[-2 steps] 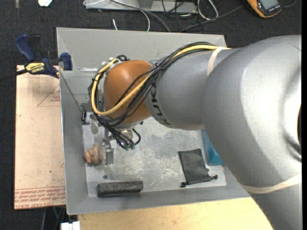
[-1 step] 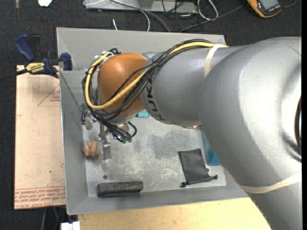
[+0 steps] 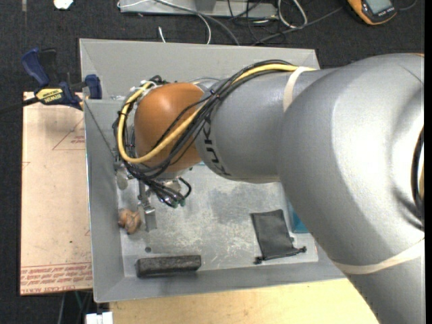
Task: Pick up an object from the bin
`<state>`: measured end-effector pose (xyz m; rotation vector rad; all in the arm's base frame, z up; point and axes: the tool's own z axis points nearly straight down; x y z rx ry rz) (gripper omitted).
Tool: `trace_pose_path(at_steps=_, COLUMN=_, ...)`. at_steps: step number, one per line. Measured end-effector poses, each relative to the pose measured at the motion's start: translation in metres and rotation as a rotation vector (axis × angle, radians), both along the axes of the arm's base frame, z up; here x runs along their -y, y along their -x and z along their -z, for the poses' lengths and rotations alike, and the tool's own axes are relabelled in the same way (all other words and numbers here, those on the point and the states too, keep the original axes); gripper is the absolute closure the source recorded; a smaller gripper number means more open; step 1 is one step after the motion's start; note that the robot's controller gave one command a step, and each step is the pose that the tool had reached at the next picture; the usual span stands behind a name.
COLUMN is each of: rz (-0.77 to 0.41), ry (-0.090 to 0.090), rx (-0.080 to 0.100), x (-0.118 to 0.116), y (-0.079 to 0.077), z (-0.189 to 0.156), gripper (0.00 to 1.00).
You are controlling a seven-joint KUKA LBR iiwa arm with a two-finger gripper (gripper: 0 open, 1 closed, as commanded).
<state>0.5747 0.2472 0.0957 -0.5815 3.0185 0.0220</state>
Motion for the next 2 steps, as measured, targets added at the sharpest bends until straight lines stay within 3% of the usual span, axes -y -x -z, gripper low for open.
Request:
trace_pose_path(at_steps=1, rz=0.274, ry=-0.019, rx=-0.006, x=0.000, y=0.005, z=0.010, gripper=0.00)
trace_pose_path(at_steps=2, rz=0.176, ry=-0.013, rx=-0.003, x=-0.001, y=0.011, z=0.020, gripper=0.00)
